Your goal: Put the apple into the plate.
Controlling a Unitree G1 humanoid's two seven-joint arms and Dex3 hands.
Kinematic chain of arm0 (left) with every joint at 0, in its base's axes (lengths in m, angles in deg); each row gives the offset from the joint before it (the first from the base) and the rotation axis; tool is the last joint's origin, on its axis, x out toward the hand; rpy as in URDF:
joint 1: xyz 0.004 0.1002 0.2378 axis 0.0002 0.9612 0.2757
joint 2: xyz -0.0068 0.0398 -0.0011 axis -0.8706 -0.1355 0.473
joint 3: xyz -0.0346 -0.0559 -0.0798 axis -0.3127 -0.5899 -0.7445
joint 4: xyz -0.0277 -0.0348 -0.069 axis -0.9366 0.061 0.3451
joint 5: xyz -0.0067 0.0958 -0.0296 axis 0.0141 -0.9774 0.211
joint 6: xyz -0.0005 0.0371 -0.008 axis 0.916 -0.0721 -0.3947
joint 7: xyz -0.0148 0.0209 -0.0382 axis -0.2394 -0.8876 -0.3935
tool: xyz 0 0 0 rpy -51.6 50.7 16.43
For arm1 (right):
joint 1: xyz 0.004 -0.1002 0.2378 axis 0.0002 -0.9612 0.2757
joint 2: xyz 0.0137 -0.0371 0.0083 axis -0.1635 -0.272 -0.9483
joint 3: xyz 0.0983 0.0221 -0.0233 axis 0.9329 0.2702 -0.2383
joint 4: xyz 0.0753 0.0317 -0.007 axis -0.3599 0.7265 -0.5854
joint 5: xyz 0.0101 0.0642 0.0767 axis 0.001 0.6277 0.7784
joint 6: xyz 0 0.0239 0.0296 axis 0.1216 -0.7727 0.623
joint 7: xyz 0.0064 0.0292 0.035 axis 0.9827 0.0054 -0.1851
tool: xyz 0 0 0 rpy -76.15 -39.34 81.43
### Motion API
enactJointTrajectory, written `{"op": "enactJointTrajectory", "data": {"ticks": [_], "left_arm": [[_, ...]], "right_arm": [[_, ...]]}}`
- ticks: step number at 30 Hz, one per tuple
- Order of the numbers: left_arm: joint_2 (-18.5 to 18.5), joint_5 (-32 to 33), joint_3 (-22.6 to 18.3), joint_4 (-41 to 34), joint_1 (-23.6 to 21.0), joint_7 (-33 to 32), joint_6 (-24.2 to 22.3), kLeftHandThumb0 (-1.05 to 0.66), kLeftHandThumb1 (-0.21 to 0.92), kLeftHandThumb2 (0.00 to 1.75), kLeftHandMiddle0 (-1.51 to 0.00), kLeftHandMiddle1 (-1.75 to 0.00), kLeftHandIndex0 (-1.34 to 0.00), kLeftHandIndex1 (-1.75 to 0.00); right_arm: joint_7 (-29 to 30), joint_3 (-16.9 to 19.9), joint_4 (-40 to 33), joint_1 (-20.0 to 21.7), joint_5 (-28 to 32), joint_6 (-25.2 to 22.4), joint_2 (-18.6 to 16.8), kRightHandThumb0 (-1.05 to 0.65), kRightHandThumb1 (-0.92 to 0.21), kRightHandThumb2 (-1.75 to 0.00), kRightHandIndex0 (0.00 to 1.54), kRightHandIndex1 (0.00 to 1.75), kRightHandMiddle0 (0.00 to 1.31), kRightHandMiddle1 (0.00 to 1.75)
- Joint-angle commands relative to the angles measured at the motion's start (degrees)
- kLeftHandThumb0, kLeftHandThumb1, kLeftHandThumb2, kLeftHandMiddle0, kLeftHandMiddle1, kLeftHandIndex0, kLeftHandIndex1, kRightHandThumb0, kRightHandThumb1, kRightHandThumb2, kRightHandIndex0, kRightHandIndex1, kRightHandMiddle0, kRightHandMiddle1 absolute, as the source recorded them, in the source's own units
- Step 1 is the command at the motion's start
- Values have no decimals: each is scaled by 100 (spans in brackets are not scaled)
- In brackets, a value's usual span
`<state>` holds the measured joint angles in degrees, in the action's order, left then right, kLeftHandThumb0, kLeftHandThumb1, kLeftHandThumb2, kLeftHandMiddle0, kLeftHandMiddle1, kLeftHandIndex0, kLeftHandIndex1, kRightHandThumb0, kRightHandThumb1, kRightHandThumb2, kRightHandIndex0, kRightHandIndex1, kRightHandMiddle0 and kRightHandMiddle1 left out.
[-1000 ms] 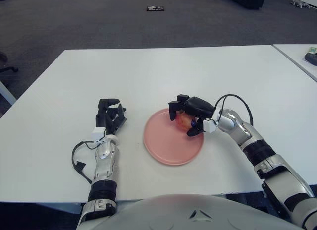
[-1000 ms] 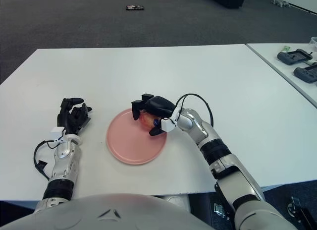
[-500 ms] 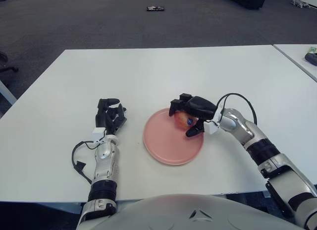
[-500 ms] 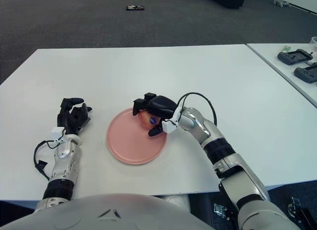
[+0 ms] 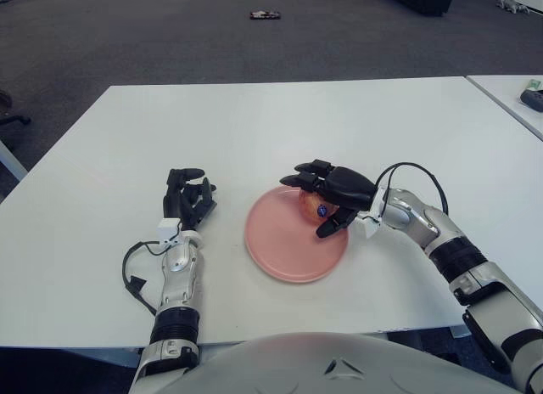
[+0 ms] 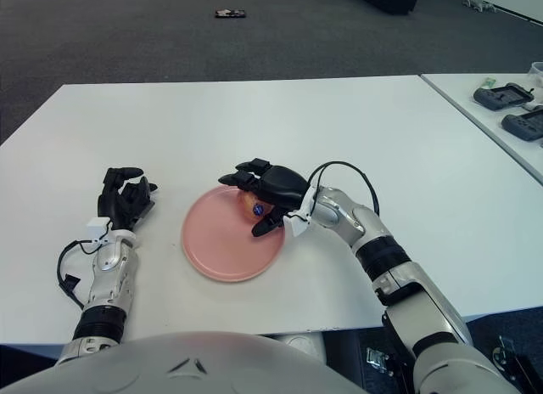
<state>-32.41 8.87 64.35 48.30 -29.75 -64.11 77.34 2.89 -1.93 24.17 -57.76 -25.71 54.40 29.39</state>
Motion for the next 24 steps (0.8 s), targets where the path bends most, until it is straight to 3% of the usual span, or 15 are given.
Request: {"op": "enactJointTrajectory", "data": {"ticks": [1, 16, 24], "left_arm": [[22, 61, -21, 249, 78, 63, -80, -38, 68, 87, -57, -154, -34, -175], [-6, -69, 13, 212, 100, -72, -205, -39, 65, 91, -55, -154, -36, -175], [17, 74, -16, 260, 84, 62, -119, -39, 63, 93, -57, -154, -37, -175]], "right_arm": [[5, -10, 42, 122, -21, 56, 70, -105, -92, -41, 0, 0, 0, 0], [-399, 148, -219, 67, 513, 13, 52, -105, -92, -44, 0, 0, 0, 0], [19, 446, -195, 108, 732, 100, -136, -105, -92, -45, 0, 0, 0, 0]]}}
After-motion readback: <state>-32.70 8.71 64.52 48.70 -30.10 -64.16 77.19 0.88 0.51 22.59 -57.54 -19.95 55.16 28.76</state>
